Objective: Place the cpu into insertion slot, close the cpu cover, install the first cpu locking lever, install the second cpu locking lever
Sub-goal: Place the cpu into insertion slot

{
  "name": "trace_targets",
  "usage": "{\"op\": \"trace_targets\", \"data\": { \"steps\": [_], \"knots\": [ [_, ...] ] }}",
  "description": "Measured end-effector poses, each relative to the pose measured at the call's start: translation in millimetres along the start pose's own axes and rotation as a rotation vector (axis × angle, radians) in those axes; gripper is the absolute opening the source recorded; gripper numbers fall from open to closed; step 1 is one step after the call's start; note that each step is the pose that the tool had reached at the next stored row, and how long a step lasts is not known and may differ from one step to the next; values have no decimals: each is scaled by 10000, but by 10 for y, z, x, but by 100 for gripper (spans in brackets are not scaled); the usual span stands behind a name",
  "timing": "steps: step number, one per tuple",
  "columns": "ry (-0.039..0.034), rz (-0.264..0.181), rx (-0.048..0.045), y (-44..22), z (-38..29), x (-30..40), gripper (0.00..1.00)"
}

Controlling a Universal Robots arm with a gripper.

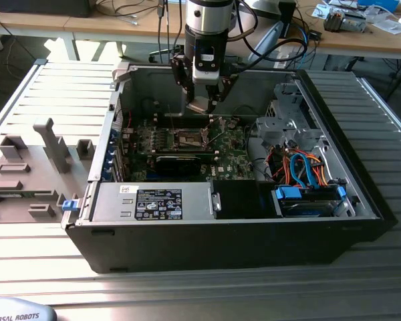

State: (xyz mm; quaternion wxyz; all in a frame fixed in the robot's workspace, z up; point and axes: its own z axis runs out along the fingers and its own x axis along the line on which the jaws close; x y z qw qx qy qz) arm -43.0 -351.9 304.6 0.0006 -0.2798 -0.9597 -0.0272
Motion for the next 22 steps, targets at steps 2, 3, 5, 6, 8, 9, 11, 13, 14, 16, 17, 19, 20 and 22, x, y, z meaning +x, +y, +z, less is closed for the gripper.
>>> {"op": "trace_targets", "data": {
  "steps": [2,3,5,6,8,9,11,13,14,16,17,19,20,22],
  "knots": [
    [-1,19,0,0,0,0,54],
    [-1,25,0,0,0,0,54],
    [-2,36,-1,0,0,0,54],
    [-2,41,0,0,0,0,54],
    [-3,53,-1,0,0,0,54],
    [-4,62,-1,0,0,0,54],
    [-4,74,-2,0,0,0,54],
    [-4,87,-2,0,0,0,54],
    [-5,94,-1,0,0,0,54],
    [-5,105,-1,0,0,0,54],
    [-6,111,-2,0,0,0,54],
    [-7,123,-2,0,0,0,54],
    [-7,128,-2,0,0,0,54],
    [-7,141,-3,0,0,0,54]
  ]
}}
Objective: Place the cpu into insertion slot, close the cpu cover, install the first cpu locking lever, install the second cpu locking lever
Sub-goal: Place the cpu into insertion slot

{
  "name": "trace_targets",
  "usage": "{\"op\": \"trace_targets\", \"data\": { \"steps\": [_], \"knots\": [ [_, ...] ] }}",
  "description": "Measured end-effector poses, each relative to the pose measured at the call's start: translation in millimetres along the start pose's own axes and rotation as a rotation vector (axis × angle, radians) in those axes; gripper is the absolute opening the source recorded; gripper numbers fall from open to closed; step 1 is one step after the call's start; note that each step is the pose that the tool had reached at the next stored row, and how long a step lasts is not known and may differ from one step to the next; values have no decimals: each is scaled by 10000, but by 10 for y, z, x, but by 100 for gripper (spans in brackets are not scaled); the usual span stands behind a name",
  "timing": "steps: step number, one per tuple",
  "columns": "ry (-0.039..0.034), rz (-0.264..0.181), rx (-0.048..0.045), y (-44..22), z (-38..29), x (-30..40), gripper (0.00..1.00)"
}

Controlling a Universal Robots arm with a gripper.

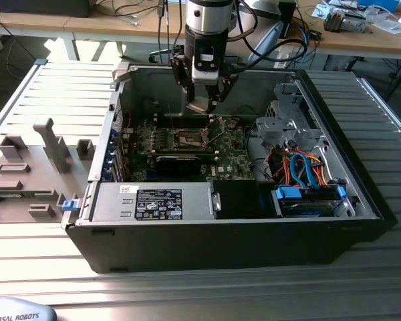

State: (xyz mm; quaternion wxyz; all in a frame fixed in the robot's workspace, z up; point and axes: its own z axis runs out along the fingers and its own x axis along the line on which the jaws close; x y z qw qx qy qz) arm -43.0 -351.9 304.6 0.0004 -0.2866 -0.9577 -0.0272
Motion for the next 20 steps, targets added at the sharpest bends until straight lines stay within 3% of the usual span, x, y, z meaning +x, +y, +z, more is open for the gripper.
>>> {"op": "trace_targets", "data": {
  "steps": [20],
  "knots": [
    [-7,134,-1,0,0,0,54]
  ]
}}
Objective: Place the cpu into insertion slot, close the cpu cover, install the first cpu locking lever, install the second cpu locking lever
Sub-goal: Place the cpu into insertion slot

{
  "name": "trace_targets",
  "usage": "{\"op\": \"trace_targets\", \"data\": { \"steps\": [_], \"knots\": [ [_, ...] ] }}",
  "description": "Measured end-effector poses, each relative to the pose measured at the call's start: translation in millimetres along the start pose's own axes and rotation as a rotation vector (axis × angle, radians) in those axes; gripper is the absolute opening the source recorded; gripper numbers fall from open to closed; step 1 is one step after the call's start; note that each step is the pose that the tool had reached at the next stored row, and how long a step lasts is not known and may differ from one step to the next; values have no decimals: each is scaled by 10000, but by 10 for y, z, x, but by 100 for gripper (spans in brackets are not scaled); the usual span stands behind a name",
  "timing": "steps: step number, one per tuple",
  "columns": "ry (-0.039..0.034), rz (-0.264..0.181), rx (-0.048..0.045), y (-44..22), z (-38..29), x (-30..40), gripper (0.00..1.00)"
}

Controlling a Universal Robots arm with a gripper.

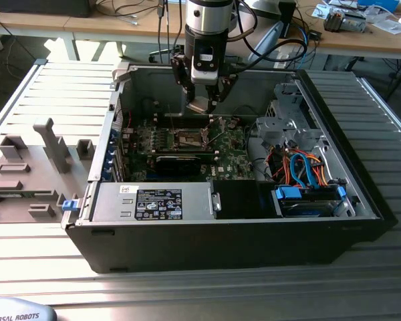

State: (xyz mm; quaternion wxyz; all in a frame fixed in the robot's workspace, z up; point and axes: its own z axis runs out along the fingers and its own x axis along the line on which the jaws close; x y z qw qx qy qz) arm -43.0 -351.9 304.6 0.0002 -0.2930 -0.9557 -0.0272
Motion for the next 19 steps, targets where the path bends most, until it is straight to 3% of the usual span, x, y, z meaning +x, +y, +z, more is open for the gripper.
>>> {"op": "trace_targets", "data": {
  "steps": [19],
  "knots": [
    [-6,113,-2,0,0,0,54]
  ]
}}
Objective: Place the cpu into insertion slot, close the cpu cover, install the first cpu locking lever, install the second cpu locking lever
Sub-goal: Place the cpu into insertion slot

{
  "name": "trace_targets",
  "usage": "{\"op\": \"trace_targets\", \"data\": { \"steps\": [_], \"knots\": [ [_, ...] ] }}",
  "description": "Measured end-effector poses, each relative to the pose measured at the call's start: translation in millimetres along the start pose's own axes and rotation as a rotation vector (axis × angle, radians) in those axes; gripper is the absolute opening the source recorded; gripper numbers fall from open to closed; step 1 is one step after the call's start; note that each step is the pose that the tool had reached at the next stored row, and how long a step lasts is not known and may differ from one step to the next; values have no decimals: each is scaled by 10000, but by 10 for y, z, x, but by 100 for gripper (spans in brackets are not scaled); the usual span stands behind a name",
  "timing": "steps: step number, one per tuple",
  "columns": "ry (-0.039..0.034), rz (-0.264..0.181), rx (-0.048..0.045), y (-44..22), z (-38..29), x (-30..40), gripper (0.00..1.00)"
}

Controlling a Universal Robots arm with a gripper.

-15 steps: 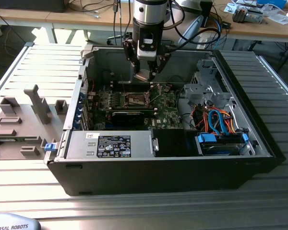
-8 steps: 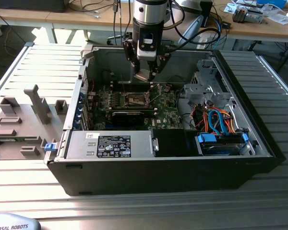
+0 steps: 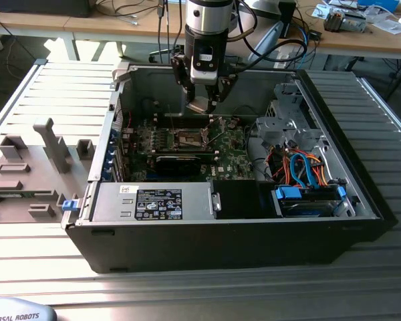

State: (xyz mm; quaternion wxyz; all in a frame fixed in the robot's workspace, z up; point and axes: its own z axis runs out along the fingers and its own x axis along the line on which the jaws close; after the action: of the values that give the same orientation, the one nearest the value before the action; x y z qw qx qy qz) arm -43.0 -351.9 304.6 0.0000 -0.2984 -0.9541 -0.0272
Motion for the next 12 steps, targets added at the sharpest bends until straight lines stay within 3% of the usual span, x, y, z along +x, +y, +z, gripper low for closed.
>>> {"op": "trace_targets", "data": {
  "steps": [12],
  "knots": [
    [-4,69,-1,0,0,0,54]
  ]
}}
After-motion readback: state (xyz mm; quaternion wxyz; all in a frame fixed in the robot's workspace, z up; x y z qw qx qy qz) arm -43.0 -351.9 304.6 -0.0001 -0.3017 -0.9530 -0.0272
